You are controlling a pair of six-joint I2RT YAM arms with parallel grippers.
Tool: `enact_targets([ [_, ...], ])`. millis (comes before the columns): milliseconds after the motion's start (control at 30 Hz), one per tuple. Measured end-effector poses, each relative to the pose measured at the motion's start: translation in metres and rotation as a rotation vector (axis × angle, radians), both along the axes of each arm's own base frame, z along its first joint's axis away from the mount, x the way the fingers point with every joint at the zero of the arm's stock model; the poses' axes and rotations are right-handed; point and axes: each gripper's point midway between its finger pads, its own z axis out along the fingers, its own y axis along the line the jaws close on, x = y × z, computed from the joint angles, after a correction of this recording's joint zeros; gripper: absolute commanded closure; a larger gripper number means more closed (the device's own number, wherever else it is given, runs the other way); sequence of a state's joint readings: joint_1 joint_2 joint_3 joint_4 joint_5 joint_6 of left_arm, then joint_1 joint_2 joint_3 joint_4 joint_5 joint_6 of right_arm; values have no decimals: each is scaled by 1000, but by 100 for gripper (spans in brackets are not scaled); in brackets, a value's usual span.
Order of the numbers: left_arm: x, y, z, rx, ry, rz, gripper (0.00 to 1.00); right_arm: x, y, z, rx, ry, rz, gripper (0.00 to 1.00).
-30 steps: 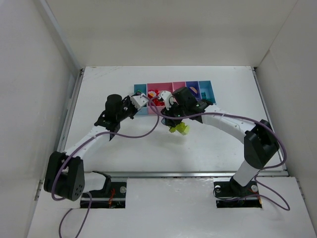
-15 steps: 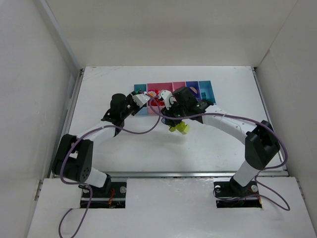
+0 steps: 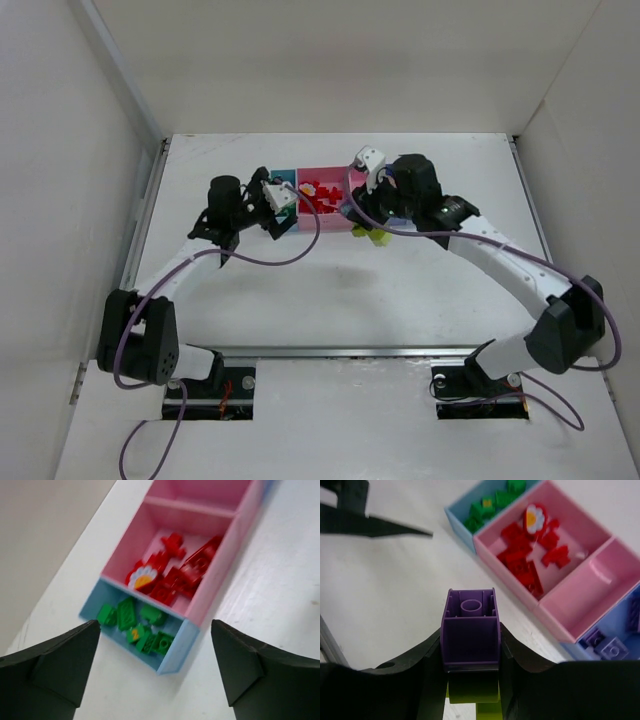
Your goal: Sort the legos into containers by color
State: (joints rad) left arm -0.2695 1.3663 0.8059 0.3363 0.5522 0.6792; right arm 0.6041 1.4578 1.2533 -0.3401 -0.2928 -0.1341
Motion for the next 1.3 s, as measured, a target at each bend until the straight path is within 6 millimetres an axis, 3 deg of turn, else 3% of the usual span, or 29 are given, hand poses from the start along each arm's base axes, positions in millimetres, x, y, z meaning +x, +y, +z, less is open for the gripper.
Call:
enact_targets([
  [100,-29,-22,26,-50,3,-210,1,-4,3,40,88,-93,33,100],
  [167,-54,-40,38,-107,29,-351,1,-11,8,56,131,-122,77,100],
  [333,-98,-69,52,-243,140,-552,1,-26,22,70,183,-127,173,100],
  [500,-121,-82,62,-301,193,-658,1,-37,33,92,237,-155,256,100],
  [767,-139,-102,81,-355,216,-730,1,-54,49,114,306,-181,352,100],
  [1300,-140,-109,138,-518,218,-689,1,-70,66,130,367,-202,416,100],
])
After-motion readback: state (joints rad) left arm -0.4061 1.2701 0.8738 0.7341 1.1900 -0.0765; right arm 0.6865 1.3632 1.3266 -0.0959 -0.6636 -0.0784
